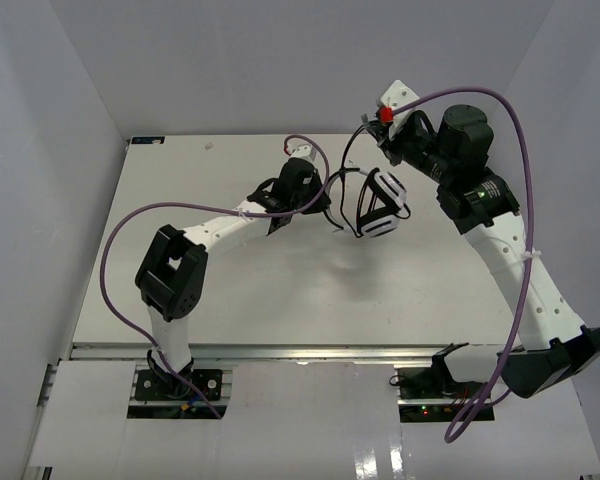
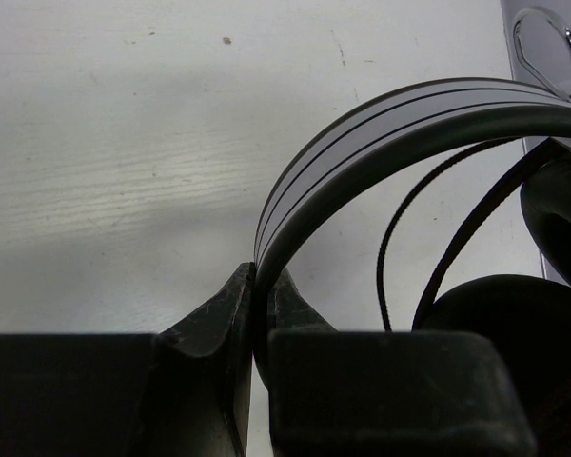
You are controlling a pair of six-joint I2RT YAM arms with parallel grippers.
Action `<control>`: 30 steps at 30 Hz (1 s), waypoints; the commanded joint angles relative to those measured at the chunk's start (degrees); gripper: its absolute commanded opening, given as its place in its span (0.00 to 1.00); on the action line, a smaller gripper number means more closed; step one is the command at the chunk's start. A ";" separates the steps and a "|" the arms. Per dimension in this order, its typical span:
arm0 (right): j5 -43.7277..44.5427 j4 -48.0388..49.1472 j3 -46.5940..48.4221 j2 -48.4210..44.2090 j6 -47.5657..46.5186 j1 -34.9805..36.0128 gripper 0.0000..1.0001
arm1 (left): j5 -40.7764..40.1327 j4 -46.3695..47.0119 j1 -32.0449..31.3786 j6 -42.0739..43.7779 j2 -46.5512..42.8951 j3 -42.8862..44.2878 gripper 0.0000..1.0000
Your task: Wrap the headphones
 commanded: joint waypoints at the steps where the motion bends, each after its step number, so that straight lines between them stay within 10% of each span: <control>1: 0.25 0.38 1.85 -1.05 0.62 0.17 0.08 | -0.50 2.42 -0.26 -2.00 -2.41 2.78 0.00; 16: 17.01 7.97 6.16 6.76 1.44 -4.28 0.08 | 5.68 7.66 -3.36 5.44 -13.49 -16.94 0.00; 30: 18.80 9.71 0.32 6.29 7.20 -7.69 0.08 | 5.88 -0.09 -6.33 6.75 -46.14 -31.51 0.00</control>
